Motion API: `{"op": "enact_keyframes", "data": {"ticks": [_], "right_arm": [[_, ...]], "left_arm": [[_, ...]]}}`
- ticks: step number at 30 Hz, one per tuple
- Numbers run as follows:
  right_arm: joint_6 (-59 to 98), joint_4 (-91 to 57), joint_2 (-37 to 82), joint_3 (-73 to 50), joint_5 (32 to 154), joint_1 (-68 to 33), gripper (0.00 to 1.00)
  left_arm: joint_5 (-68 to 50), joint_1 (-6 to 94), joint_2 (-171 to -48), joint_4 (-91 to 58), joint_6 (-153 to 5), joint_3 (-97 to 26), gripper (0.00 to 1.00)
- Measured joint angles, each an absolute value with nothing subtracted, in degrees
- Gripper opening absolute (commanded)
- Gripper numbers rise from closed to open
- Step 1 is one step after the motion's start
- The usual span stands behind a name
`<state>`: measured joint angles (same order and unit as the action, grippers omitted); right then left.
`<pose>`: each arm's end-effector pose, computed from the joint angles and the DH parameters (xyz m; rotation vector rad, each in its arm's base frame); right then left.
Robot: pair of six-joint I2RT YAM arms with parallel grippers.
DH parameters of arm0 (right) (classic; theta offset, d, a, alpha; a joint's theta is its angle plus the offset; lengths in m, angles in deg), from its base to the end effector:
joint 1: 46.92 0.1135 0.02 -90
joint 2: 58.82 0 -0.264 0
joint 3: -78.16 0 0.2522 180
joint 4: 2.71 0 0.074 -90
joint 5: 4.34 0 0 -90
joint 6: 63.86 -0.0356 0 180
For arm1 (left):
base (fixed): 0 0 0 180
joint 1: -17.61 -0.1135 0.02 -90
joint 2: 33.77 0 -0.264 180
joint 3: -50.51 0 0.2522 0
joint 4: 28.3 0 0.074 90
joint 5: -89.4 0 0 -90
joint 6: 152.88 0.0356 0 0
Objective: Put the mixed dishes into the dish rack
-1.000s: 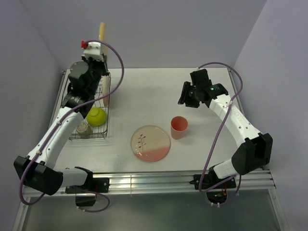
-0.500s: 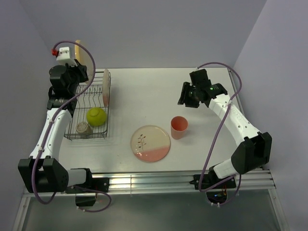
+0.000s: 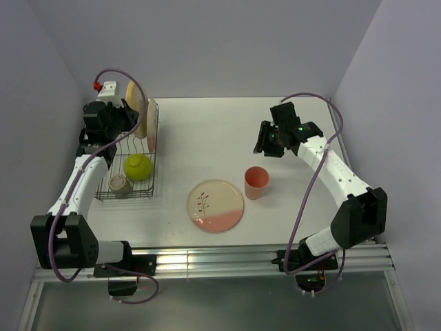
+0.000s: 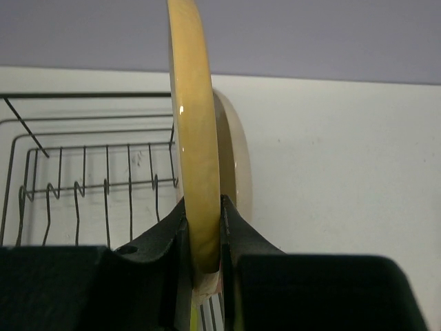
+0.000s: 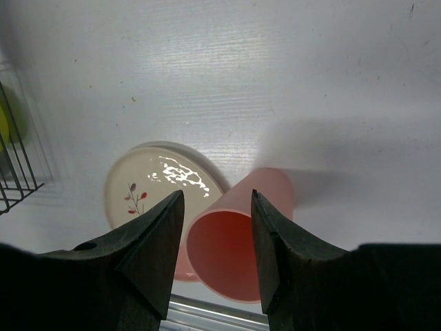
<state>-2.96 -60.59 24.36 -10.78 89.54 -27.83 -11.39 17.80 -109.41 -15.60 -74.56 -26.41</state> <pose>0.2892 0.1026 0.3145 0.1915 2.5236 0.4328 0.3135 -0.0077 0.3533 -0.0411 1.7769 -0.3164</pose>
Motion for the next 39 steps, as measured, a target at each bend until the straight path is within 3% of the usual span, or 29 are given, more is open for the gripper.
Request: {"op": "enact_keyframes", "data": {"ticks": [30,33,39], "right_arm": [[-3.4,-58.8,24.1,-7.1,90.3,-27.8,0.51],[-3.4,-58.6,24.1,-6.2,90.3,-27.8,0.51],[-3.4,-58.4,24.1,-6.0,90.2,-27.8,0.51]], "left_arm": [[-10.1,18.2,-116.3,-16.4,-71.7,-19.8,0.01],[-8.8,19.3,-117.7,-17.2,-71.0,-20.3,0.06],[-6.4,21.0,-118.9,-17.2,-69.9,-21.8,0.4]]}}
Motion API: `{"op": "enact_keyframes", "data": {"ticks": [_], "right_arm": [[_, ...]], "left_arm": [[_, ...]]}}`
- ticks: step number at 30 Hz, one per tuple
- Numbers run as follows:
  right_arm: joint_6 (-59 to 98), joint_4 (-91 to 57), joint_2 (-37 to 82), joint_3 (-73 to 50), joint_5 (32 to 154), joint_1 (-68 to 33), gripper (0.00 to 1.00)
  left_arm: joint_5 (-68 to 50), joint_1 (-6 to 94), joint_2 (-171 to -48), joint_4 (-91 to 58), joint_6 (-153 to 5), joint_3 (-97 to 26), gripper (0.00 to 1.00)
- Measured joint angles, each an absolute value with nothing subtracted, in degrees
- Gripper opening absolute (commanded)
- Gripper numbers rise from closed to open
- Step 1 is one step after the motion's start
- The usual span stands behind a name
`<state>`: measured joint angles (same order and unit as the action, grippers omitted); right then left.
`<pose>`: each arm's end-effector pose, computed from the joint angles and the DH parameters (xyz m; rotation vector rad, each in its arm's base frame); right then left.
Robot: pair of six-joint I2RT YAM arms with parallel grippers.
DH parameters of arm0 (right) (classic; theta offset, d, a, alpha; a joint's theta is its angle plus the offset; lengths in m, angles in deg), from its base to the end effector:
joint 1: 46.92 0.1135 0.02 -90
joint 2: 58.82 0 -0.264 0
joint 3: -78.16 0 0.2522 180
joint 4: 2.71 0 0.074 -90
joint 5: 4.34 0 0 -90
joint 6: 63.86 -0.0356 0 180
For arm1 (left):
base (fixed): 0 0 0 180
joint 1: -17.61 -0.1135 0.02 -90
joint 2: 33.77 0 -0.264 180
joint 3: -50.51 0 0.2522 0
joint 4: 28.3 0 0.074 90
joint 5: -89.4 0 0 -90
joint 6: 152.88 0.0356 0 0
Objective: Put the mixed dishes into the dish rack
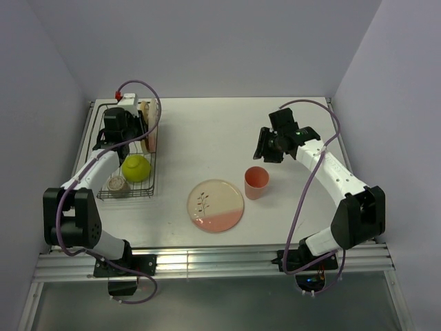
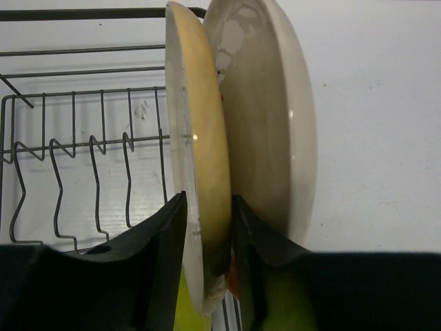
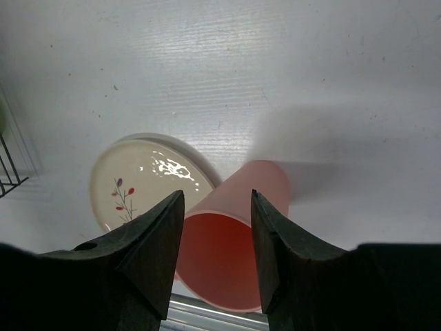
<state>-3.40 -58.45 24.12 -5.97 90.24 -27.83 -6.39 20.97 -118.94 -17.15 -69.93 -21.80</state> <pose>0.2856 0.1018 0.2915 0.2018 2.5683 0.4329 0.3428 -0.0237 0.2759 0.0012 1.9941 -0.2178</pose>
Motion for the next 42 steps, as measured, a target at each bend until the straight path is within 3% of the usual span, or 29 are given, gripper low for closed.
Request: {"op": "enact_keyframes", "data": {"ticks": [3,6,16,30,35,42], "right_arm": [[-3.4,-58.4,24.1,-6.0,90.3,-27.8,0.51],[-3.4,-58.2,24.0,-6.0,90.5,-27.8,0.51],[-3.4,-58.1,22.6,-6.0,91.1,-27.8,0.51],[-4.4,-58.6,19.1,-5.5,91.6,-27.6,0.5],[-5.0,-59.7,11.2,-2.3,90.1,-26.0,0.5],[-10.5,-60.5,-9.7,10.0,90.3,-23.0,0.5]], "left_arm": [[-5.7,21.4,-119.2,-17.5,-69.9,-22.3,0.52],[-4.6,21.4,-119.2,-18.2,-69.8,-22.4,0.56],[-1.3,22.2,-117.7,-17.9,-70.3,-22.4,0.58],[3.7,24.5,-104.7,-13.4,-73.0,-24.2,0.57],[5.0,27.1,-93.0,-10.1,-75.0,-21.7,0.57],[2.0,44.0,-75.4,-8.2,-80.7,-15.0,0.56]]}}
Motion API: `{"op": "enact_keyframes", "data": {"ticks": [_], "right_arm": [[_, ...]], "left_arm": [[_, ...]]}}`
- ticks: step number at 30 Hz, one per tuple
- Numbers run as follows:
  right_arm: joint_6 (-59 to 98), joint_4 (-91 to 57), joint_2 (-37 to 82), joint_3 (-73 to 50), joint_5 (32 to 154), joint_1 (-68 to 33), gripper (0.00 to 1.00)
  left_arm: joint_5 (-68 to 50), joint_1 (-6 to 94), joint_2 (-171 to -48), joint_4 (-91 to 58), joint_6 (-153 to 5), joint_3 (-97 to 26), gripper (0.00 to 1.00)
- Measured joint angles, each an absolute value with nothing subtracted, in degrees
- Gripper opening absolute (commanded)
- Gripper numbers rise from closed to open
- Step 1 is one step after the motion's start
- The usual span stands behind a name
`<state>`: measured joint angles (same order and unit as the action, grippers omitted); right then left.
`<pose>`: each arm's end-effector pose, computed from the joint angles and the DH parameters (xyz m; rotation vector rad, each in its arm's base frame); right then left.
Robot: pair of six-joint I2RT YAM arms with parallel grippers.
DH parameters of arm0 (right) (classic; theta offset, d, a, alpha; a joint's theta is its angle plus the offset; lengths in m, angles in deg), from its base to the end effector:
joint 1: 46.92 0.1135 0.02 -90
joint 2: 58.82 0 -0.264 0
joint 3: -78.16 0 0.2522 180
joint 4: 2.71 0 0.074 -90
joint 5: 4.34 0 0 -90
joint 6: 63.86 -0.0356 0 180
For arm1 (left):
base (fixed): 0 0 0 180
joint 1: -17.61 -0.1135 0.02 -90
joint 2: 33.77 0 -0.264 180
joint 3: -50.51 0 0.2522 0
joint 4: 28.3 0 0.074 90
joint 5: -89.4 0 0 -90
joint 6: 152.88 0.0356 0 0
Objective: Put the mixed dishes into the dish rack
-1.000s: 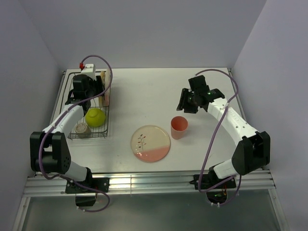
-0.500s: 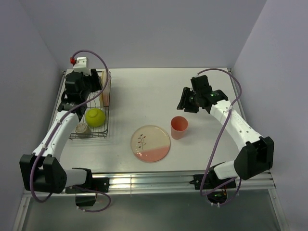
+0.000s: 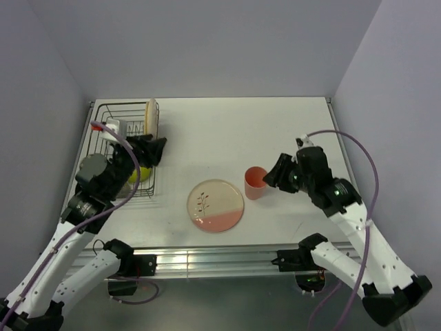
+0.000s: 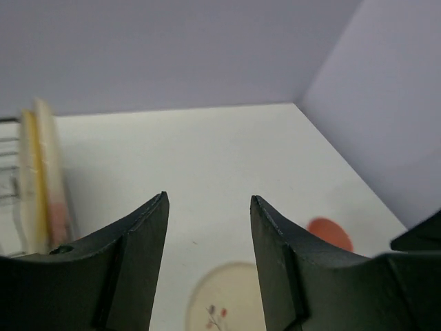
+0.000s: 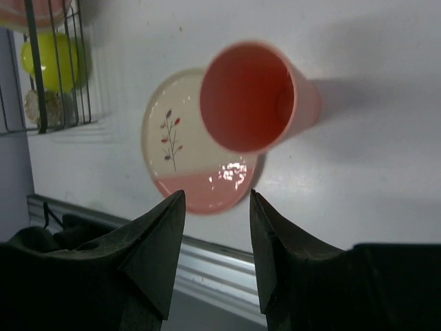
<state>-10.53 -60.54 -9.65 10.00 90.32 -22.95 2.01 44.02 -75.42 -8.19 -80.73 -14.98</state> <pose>0.1552 0.0722 0.3267 0.2126 2.3208 0.6449 0.1465 -0.0709 0.3980 0.0773 1.5321 -0.5842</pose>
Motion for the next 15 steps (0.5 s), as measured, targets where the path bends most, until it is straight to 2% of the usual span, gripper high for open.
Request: {"op": "enact_keyframes", "data": {"ticks": [4,8,11,15], "right_arm": [[-15.9,-62.7,-18.2,16.6,90.9,-18.3,0.49],[-23.1,-62.2,-21.6,20.8,88.9,-6.2,0.48],[-28.5,-60.2,-20.1,23.8,86.2,2.1,0.48],[-35.4,-57.1,-13.8,27.0,81.8,11.1,0.47]], "left_arm": [[3.8,54.9,-74.3,-6.8,-84.8,-9.2,0.56],[11.2,70.2,-80.0,-4.2,-87.6,-7.1,0.56],[17.9,81.5,-86.0,-3.9,-89.1,-7.1,0.56],[25.7,91.3,-91.1,-2.4,-91.5,-7.1,0.56]]}}
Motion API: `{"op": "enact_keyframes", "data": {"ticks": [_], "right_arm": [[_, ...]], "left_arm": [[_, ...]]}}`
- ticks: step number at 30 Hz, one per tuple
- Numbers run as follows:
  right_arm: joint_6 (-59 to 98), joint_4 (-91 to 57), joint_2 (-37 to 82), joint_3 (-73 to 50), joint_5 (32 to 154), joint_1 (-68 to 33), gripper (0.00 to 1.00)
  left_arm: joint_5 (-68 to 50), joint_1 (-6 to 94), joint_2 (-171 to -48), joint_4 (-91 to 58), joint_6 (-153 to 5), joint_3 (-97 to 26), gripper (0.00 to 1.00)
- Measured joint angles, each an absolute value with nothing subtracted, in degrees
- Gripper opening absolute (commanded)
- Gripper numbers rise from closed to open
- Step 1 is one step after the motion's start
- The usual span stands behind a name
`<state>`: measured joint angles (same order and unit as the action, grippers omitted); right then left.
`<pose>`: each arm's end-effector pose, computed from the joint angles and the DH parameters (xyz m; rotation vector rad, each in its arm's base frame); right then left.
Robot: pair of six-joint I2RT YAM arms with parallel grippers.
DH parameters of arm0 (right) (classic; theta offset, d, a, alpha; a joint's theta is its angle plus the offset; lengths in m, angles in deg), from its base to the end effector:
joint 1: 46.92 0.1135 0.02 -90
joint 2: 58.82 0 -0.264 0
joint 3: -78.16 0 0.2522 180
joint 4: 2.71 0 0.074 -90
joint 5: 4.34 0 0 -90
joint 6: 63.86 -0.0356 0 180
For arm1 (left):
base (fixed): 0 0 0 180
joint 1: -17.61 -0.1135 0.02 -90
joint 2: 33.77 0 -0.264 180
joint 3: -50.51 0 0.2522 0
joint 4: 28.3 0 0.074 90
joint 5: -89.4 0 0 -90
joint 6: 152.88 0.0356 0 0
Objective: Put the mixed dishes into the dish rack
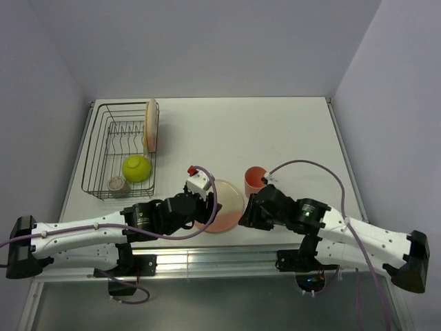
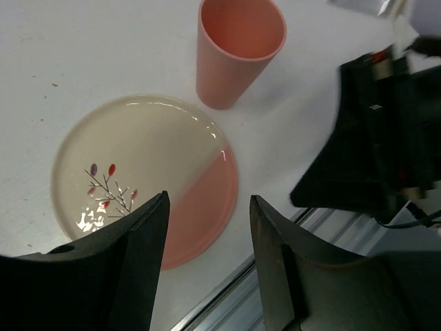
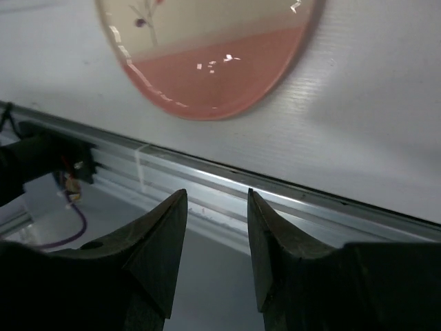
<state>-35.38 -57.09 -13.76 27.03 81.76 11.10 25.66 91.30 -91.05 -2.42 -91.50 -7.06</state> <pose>0.0853 0.1320 0.2453 0.1132 2.5995 0.8113 0.0783 -0.2116 0.2911 0.4987 1.9742 -0.6935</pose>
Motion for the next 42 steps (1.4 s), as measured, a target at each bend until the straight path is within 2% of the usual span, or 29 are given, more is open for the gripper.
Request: {"op": "enact_keyframes", "data": {"ticks": [7,19,37,40,41,42], "right_arm": [[-43.7,-49.4,-1.7,32.2,78.8,14.0,0.46],[-51.7,-43.2,16.9,26.7,73.0,16.0,0.43],[-56.5,-43.0,30.2,18.4,68.1,19.6,0.34],[-57.2,-44.3,31.4,17.1,66.9,20.2,0.17],[-57.9,-44.4,31.9,16.6,66.1,20.4,0.05],[-58.5,-44.3,32.2,16.1,65.2,20.5,0.0]], "left_arm": [[34.0,100.9,-88.8,-2.2,-96.7,-5.5,0.56],[44.5,111.0,-87.9,9.2,-107.3,-4.7,0.56],[49.2,112.5,-86.7,18.2,-113.7,-5.1,0.56],[49.9,112.5,-86.9,20.1,-115.2,-6.1,0.56],[50.0,112.5,-86.9,20.6,-115.6,-6.3,0.55],[50.2,112.5,-86.9,20.9,-115.9,-6.5,0.55]]}}
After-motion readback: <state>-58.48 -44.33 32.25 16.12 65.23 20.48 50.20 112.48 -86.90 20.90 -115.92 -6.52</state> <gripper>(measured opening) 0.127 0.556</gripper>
